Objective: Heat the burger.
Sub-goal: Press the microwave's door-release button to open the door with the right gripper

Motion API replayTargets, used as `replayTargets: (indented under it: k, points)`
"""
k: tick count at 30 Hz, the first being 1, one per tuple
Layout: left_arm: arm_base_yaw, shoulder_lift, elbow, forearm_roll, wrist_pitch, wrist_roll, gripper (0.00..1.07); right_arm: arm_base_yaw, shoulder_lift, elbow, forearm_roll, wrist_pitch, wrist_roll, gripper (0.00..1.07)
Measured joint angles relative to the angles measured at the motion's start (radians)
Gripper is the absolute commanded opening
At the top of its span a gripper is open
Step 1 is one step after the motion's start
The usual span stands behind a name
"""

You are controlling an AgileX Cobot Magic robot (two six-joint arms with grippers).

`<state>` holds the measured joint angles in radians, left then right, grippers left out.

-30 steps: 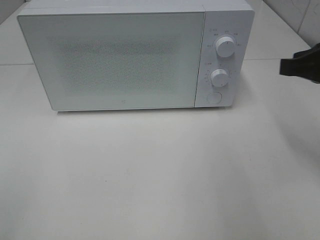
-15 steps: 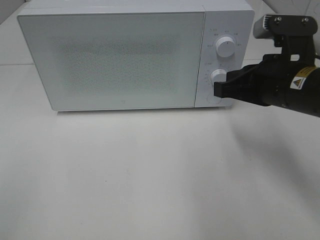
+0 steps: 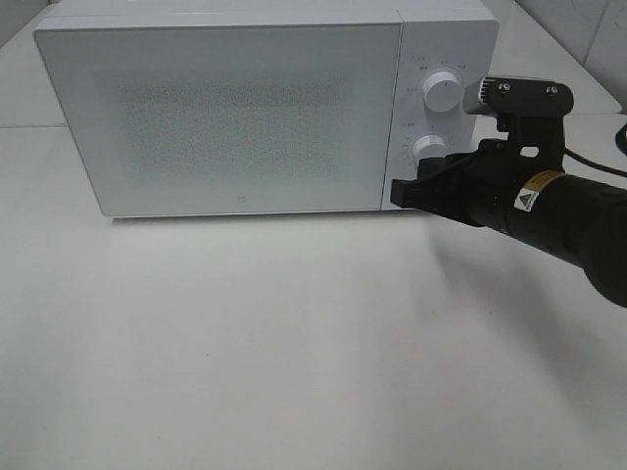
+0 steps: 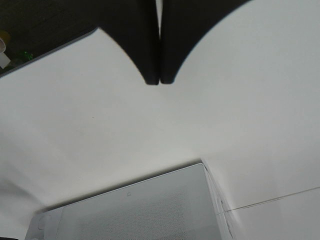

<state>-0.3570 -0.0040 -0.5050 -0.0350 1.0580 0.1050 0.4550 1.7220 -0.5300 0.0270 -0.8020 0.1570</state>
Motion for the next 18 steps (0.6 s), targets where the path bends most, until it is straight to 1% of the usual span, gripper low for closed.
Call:
replayTargets:
  k: [6, 8, 10, 11, 14, 16, 18]
  points:
    - [0.000, 0.000, 0.000, 0.000, 0.000, 0.000, 0.00, 0.000, 0.050, -0.001, 0.001, -0.048, 0.056, 0.00]
    - [0.000, 0.000, 0.000, 0.000, 0.000, 0.000, 0.00, 0.000, 0.090, -0.001, 0.001, -0.061, 0.186, 0.00]
    - [0.000, 0.000, 0.000, 0.000, 0.000, 0.000, 0.00, 0.000, 0.097, -0.001, 0.001, -0.061, 0.221, 0.00]
    - [0.000, 0.000, 0.000, 0.000, 0.000, 0.000, 0.00, 0.000, 0.107, -0.001, 0.001, -0.068, 0.307, 0.00]
    - [0.000, 0.000, 0.000, 0.000, 0.000, 0.000, 0.00, 0.000, 0.112, -0.001, 0.001, -0.071, 0.341, 0.00]
    - [0.000, 0.000, 0.000, 0.000, 0.000, 0.000, 0.00, 0.000, 0.118, -0.001, 0.001, -0.085, 0.507, 0.00]
    - [0.000, 0.000, 0.000, 0.000, 0.000, 0.000, 0.00, 0.000, 0.118, -0.001, 0.001, -0.091, 0.540, 0.00]
